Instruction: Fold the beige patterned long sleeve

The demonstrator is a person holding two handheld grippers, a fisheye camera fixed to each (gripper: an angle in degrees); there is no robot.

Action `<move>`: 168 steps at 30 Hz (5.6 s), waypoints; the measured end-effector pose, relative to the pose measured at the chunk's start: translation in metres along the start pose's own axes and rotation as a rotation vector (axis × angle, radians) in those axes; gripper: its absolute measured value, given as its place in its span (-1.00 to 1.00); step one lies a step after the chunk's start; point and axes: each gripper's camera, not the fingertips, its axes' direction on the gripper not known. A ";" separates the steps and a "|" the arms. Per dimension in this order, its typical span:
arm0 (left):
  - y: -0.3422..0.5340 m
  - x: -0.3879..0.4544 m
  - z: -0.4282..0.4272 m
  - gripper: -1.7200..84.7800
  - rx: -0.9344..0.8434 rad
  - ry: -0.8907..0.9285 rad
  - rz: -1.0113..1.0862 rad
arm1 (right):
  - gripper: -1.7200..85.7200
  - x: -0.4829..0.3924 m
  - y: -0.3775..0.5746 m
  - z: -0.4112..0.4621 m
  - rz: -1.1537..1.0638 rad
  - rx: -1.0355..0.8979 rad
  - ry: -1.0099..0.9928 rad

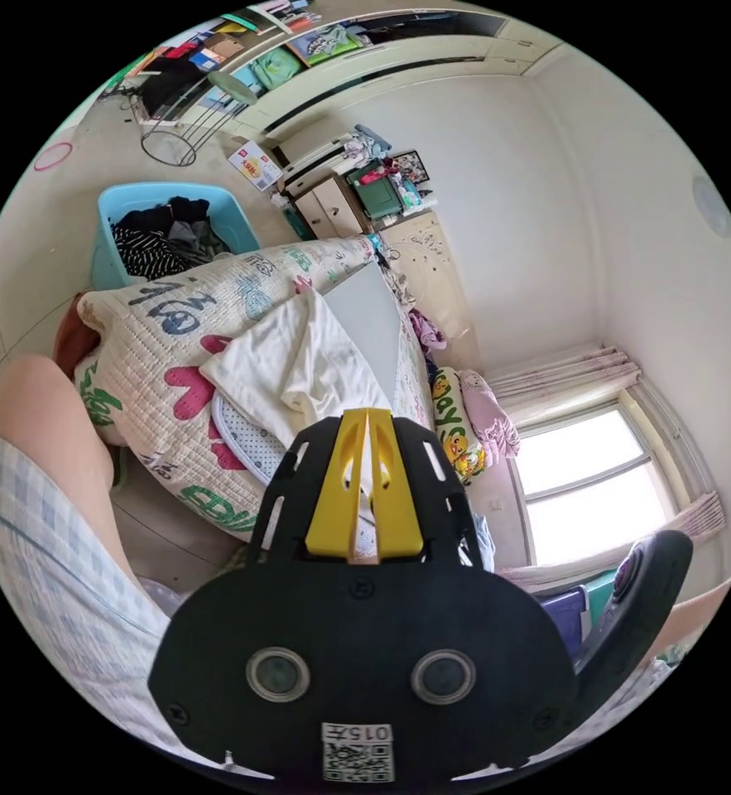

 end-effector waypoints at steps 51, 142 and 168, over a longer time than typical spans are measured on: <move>0.043 0.127 0.021 -0.98 0.062 0.336 0.848 | -0.98 0.296 0.096 0.189 0.006 0.397 -0.513; -0.165 -0.008 0.182 -0.77 -0.434 -0.203 0.442 | -0.95 0.055 -0.155 0.420 -0.488 -0.079 -0.737; 0.066 0.225 0.376 -0.75 -0.749 -0.057 1.044 | -0.84 0.390 0.039 0.551 0.449 -0.107 -0.490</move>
